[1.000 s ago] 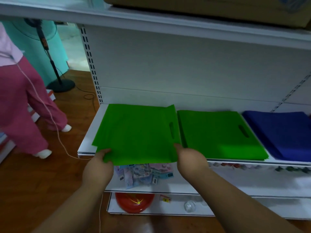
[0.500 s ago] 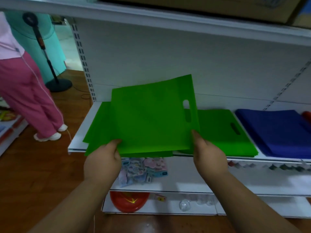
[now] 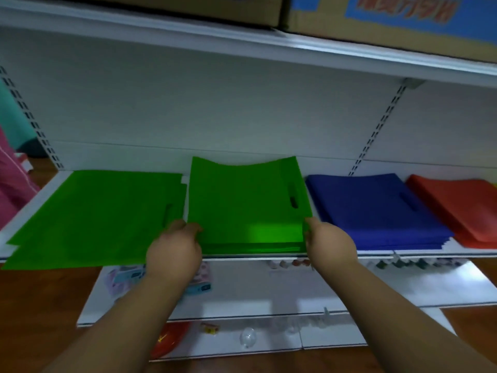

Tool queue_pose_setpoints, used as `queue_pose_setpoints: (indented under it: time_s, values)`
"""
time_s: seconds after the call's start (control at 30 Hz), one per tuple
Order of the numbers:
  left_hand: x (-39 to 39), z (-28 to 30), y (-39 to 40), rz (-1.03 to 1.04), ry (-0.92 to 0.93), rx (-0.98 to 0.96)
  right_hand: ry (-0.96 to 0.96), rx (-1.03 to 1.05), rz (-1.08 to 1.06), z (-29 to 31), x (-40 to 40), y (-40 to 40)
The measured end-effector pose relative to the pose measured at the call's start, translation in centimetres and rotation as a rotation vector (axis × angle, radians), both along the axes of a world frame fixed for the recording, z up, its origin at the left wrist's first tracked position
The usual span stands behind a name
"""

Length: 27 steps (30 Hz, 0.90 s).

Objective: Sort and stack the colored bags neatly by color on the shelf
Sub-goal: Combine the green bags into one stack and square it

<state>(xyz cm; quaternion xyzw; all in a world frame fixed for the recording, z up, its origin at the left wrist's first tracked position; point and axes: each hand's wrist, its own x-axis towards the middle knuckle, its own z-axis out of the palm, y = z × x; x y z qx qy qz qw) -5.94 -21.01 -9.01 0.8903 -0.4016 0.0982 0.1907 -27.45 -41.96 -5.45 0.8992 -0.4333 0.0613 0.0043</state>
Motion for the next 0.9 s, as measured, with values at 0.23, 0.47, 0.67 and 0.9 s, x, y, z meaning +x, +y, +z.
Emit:
queue_pose_setpoints:
  time_s: [0.23,0.47,0.67,0.9]
  values:
    - [-1.1,-1.2,-2.0,0.079,0.072,0.164,0.127,0.169,-0.012,-1.1,0.0,-3.0]
    - [-0.7,-0.9,-1.9,0.042,0.086,0.155,0.152,0.070,-0.068,-0.8,0.1,-2.4]
    - [0.6,0.7,1.2,0.071,0.182,0.007,-0.059,0.100,0.105,-0.1,3.3,3.6]
    - [8.7,0.5,10.8,0.246,0.651,-0.018,-0.104,0.480,0.368,-1.7,14.0,15.1]
